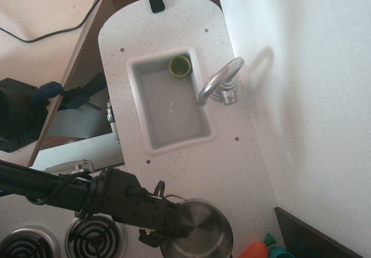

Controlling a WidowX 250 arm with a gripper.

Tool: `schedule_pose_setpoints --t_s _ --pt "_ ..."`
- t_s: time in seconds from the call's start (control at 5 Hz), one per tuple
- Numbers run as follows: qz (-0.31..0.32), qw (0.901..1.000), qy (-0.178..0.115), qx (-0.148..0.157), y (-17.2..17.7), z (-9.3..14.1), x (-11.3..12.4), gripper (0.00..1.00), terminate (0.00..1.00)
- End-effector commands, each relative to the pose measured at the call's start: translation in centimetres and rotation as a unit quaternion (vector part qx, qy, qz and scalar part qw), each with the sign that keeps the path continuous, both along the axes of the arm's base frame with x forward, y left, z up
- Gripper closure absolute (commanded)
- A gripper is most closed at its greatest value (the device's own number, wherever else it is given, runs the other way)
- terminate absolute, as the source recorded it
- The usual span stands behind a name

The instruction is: Pick up pot

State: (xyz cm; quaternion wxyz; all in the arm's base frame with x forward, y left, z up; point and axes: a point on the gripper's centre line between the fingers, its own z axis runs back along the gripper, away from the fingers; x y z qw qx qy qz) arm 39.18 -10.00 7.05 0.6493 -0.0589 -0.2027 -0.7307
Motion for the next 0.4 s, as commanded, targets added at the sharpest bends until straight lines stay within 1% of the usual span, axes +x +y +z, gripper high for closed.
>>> schedule_pose_setpoints --t_s 0.0,0.2 --pt "-0.013 0.9995 -0.030 0.003 -0.73 1.88 0.58 0.00 0.00" --pt "-0.017 0.9991 -0.037 0.005 -0.89 2.15 0.73 0.00 0.00"
